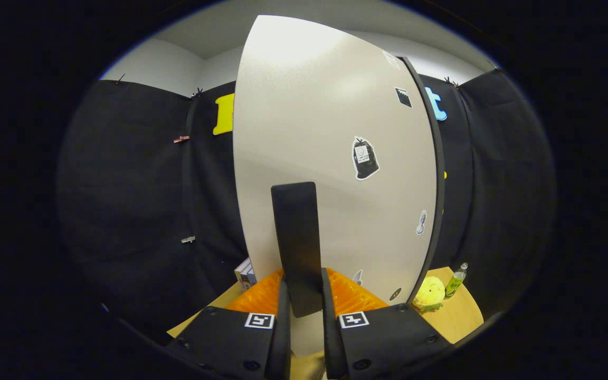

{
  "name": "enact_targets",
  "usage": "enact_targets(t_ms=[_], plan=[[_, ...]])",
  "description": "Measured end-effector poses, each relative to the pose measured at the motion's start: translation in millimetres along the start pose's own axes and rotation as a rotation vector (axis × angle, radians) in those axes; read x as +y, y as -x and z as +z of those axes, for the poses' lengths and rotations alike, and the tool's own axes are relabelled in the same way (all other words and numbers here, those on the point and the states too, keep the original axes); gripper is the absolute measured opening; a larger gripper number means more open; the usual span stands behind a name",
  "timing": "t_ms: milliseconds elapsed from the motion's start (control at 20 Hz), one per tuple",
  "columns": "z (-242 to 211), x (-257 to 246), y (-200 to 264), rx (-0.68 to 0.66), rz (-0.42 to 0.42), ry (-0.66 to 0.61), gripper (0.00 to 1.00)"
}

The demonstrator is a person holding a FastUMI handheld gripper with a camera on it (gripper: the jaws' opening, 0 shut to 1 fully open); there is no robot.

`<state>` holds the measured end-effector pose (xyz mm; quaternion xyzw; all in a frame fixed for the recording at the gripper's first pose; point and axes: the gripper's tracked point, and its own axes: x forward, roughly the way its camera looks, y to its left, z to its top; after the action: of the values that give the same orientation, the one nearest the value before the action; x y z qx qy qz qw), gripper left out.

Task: Open the shoe cabinet door, grab the shoes and put them into the shoe cabinet, then close the shoe cabinet door.

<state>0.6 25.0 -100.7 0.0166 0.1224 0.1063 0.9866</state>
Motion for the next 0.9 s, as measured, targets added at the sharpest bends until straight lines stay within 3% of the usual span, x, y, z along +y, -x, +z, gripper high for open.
enact_targets(t_ms=[400, 900], plan=[[-1.9, -41.9, 45.9, -0.007, -0.069, -0.012, 0.29], [-4.9, -109.8, 98.5, -0.034, -0.278, -0.072, 0.29]])
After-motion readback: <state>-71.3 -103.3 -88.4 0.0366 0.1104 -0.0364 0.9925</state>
